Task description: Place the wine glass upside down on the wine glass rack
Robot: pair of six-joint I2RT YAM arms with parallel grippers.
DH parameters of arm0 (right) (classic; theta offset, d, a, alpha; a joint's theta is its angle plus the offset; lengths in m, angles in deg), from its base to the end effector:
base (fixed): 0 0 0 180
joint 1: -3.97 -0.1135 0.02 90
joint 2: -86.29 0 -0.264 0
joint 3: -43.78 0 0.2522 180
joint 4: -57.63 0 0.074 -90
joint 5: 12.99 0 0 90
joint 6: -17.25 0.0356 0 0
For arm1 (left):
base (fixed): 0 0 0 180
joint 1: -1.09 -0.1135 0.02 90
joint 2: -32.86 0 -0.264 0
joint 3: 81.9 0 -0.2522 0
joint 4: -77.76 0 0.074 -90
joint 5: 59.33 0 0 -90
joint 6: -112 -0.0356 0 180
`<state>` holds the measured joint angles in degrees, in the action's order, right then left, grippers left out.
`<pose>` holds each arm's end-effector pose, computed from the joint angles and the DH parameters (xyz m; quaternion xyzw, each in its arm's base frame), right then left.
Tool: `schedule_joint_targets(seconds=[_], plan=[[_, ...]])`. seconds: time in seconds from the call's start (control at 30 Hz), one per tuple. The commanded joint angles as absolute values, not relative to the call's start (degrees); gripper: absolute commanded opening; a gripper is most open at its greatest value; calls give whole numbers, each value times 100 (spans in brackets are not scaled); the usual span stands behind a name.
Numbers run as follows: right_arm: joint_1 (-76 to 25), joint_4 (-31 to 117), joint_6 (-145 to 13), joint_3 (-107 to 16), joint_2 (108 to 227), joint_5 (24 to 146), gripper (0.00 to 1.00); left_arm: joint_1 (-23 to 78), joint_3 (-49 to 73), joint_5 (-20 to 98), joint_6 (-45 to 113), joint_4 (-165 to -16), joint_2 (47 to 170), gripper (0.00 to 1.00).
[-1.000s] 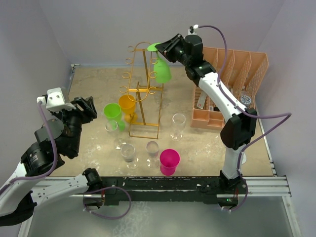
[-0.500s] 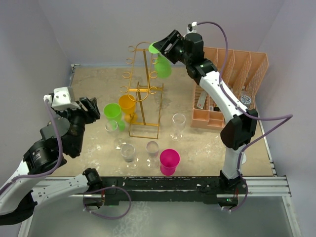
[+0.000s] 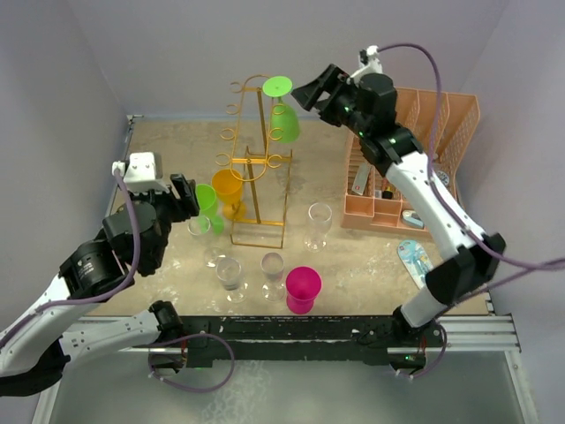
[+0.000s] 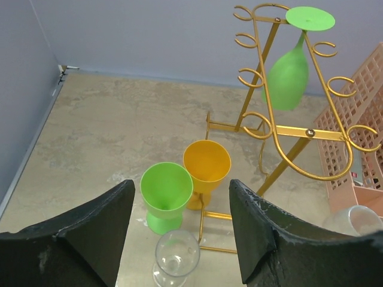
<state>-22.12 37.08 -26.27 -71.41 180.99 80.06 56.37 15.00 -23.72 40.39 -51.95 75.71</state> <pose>0.3471 0.1721 0.4648 0.1067 0.6994 0.4333 0.5583 0.0877 -0.0758 0.4395 -0.0629 0.7395 -0.0623 0.6674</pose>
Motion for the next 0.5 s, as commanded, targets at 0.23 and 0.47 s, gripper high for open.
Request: schedule_joint_targets(seconds=[0.23,0.47], plan=[[-2204,3708,-3441,-5045,15323,7281,75,5655,1708,-2606,5651,-4579,8223,40],[-2205,3587,-3395,-4335,14623,7290,73,5183,1778,-2389,6216,-4549,8729,36]])
